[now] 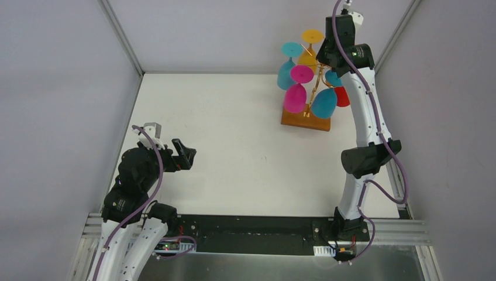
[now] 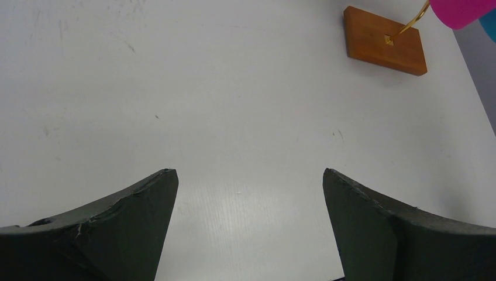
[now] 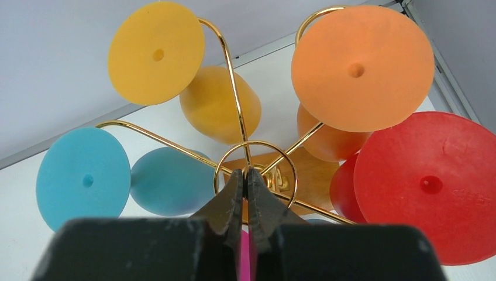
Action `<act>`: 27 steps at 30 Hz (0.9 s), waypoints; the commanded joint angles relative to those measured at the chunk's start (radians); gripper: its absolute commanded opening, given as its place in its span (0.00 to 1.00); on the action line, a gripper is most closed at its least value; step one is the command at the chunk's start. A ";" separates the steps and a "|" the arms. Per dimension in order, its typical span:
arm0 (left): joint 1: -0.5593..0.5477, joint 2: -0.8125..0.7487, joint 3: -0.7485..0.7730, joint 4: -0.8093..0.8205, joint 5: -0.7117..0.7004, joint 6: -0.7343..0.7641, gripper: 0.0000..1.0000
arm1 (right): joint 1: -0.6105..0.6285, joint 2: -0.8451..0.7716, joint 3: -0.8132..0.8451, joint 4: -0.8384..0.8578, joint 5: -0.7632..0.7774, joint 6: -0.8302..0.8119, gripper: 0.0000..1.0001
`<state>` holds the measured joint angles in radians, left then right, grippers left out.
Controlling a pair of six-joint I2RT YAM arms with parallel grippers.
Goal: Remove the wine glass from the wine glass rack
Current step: Pick up the wine rack from the center of the board.
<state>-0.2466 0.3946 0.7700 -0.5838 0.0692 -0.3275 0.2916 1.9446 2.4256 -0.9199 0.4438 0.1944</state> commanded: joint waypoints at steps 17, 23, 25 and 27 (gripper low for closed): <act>0.018 0.008 0.008 0.016 0.029 -0.004 1.00 | 0.110 -0.106 0.118 0.187 0.033 -0.016 0.00; 0.020 0.009 0.006 0.015 0.026 -0.004 1.00 | 0.162 -0.116 0.116 0.189 0.036 -0.022 0.00; 0.020 0.008 0.006 0.015 0.027 -0.004 1.00 | 0.180 -0.117 0.113 0.186 0.042 -0.026 0.00; 0.020 0.007 0.006 0.015 0.027 -0.004 1.00 | 0.198 -0.122 0.105 0.186 0.044 -0.026 0.00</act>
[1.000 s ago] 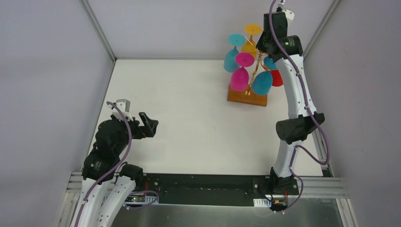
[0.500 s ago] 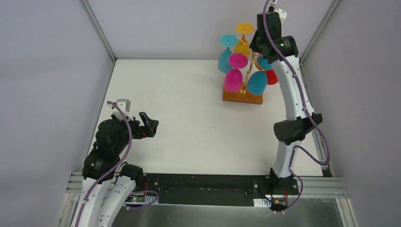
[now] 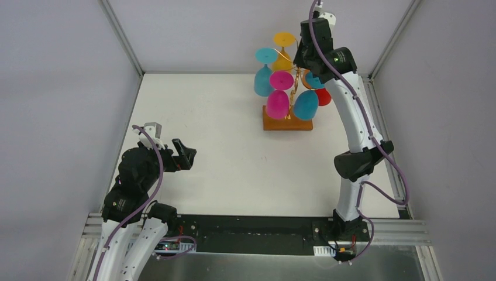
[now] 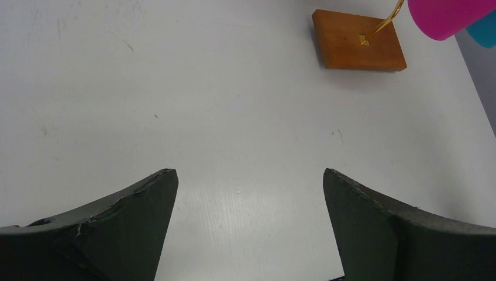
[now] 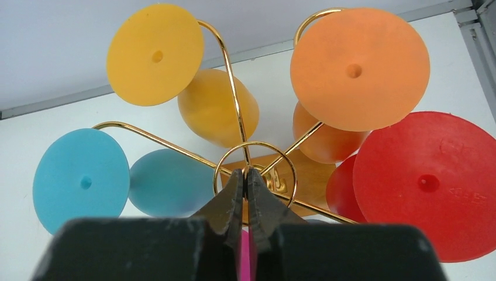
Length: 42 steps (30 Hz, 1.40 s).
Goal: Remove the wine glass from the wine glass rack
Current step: Pick up the wine rack from the center of the board, then place the wine rack at the center of the board.
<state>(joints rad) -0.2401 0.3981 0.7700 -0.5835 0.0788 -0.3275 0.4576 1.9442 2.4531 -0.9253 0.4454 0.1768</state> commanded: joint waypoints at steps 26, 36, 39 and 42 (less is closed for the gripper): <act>0.013 -0.015 0.002 0.014 0.004 -0.006 1.00 | 0.270 -0.134 0.103 0.197 0.160 -0.045 0.00; 0.013 -0.015 0.001 0.014 0.000 -0.006 1.00 | 0.329 -0.143 0.078 0.200 0.187 -0.045 0.00; 0.013 -0.013 -0.001 0.014 0.001 -0.006 1.00 | 0.342 -0.153 0.052 0.207 0.195 -0.049 0.00; 0.013 -0.010 0.001 0.014 0.003 -0.005 1.00 | 0.352 -0.162 0.035 0.208 0.204 -0.054 0.00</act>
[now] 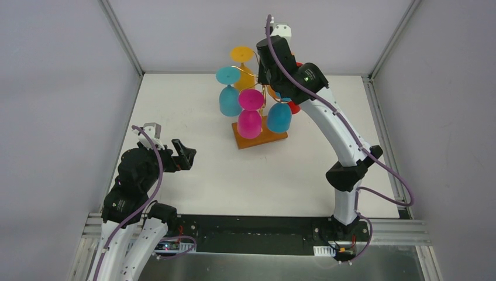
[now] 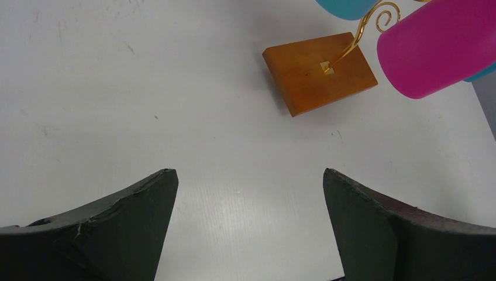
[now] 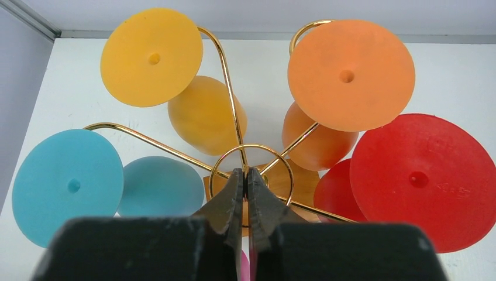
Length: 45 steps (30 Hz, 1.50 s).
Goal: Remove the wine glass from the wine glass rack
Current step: Place the wine rack at the center of the board.
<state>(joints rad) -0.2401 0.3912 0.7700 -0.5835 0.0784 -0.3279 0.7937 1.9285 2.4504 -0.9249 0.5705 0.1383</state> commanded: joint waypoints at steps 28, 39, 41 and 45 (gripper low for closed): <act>0.013 0.000 0.001 0.014 0.013 -0.007 1.00 | 0.053 -0.200 -0.124 0.261 0.089 0.000 0.00; 0.013 -0.005 0.000 0.014 0.013 -0.007 1.00 | 0.053 -0.249 -0.257 0.303 0.087 0.000 0.00; 0.013 -0.002 0.000 0.014 0.013 -0.007 1.00 | 0.053 -0.249 -0.276 0.305 0.092 0.000 0.00; 0.013 -0.003 -0.001 0.014 0.014 -0.007 1.00 | 0.052 -0.256 -0.302 0.306 0.098 0.003 0.00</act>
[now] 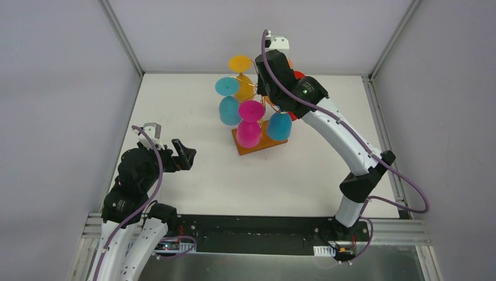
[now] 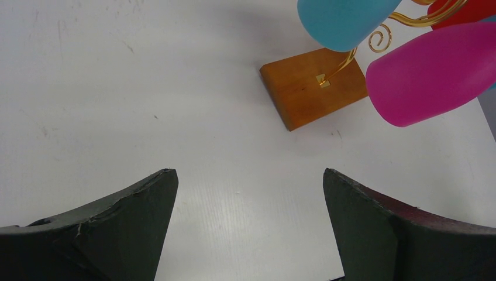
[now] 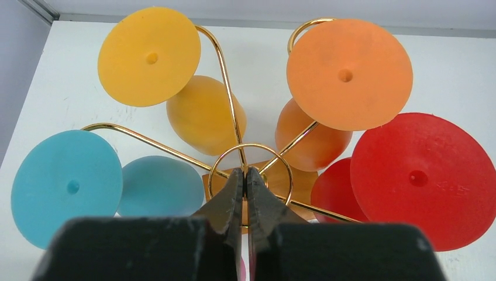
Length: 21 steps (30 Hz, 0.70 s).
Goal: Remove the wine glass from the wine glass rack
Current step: Place the wine rack at the center of the board.
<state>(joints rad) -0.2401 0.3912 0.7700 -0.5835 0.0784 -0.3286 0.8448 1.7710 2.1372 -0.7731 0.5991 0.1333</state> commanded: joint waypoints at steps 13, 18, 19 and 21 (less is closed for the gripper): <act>0.013 -0.003 0.000 0.014 0.012 -0.006 1.00 | 0.002 -0.107 -0.032 0.176 0.086 0.009 0.14; 0.013 -0.001 0.000 0.014 0.013 -0.006 1.00 | 0.001 -0.110 -0.039 0.186 0.090 0.005 0.22; 0.013 -0.002 0.000 0.014 0.012 -0.006 1.00 | 0.001 -0.109 -0.039 0.186 0.090 0.005 0.23; 0.012 -0.002 0.000 0.014 0.011 -0.006 1.00 | 0.002 -0.108 -0.040 0.188 0.089 0.005 0.26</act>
<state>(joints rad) -0.2401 0.3912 0.7700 -0.5835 0.0784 -0.3286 0.8467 1.7069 2.0922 -0.6388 0.6544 0.1406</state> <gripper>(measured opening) 0.995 0.235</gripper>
